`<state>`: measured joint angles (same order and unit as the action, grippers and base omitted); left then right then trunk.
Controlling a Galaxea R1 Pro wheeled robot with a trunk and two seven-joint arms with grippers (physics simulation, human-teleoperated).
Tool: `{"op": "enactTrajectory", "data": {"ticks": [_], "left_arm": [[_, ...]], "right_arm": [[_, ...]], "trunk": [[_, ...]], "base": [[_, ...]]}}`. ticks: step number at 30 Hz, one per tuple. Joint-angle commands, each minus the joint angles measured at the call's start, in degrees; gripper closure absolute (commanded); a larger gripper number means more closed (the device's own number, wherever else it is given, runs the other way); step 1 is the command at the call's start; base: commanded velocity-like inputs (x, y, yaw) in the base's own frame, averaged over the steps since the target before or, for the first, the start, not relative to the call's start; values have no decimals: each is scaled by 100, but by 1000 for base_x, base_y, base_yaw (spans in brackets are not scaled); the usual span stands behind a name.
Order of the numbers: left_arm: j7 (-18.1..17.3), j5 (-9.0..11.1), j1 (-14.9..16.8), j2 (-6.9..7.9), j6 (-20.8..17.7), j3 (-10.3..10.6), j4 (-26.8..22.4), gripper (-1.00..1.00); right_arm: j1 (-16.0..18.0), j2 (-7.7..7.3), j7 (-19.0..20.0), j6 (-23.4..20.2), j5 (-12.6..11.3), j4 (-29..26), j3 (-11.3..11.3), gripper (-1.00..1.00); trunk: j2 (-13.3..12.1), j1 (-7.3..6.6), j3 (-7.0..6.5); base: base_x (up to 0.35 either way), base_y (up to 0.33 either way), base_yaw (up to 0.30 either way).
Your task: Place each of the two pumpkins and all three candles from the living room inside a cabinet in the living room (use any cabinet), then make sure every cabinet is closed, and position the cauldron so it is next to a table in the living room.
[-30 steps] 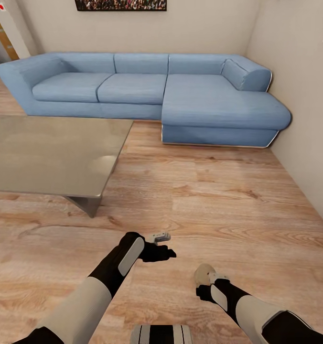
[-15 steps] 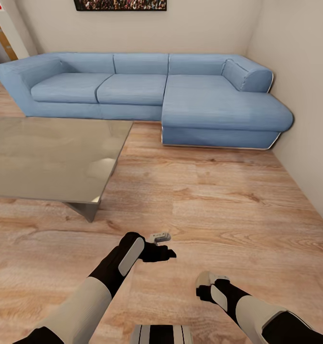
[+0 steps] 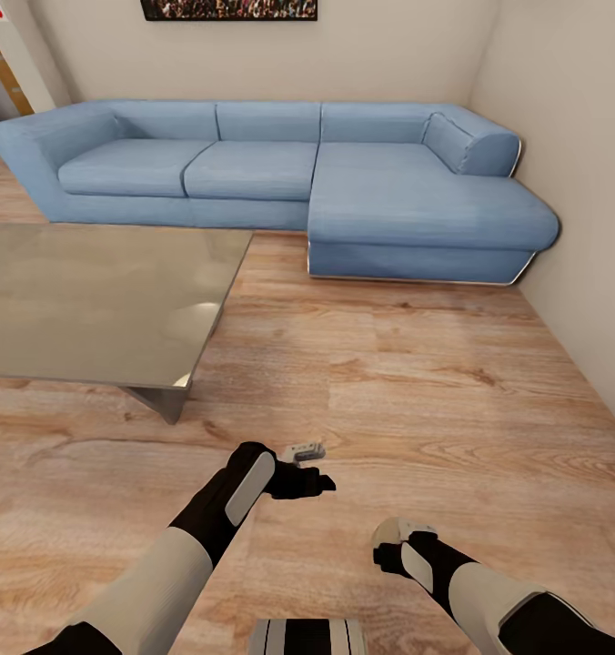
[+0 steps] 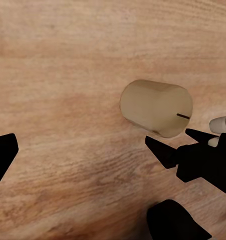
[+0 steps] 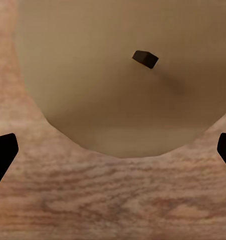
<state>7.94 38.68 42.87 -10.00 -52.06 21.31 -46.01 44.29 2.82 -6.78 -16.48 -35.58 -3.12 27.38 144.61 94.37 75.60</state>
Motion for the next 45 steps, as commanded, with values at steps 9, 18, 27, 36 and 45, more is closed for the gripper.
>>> {"op": "enactTrajectory", "data": {"ticks": [9, 18, 27, 36, 45], "left_arm": [[58, 61, 2, 0, -15, 13, -10, -100], [58, 61, 2, 0, -15, 14, -4, -100], [66, 61, 2, 0, -15, 14, -4, -100], [67, 61, 2, 0, 168, 18, 4, -100], [65, 61, 2, 0, 204, 210, 7, -100]], "right_arm": [[0, -1, -34, -31, -54, -13, 48, -100], [0, -1, -34, -31, -54, -13, 48, -100], [0, 7, -34, -31, -54, -13, 48, -100], [0, 8, -34, -31, -54, -13, 48, -100], [0, 8, -34, -31, -54, -13, 48, -100]], "trunk": [[11, 17, 159], [11, 17, 159], [11, 17, 159], [11, 17, 159], [11, 17, 159]], "base": [[0, 0, 0], [0, 0, 0], [61, 0, 0], [44, 0, 0], [1, 0, 0]]}}
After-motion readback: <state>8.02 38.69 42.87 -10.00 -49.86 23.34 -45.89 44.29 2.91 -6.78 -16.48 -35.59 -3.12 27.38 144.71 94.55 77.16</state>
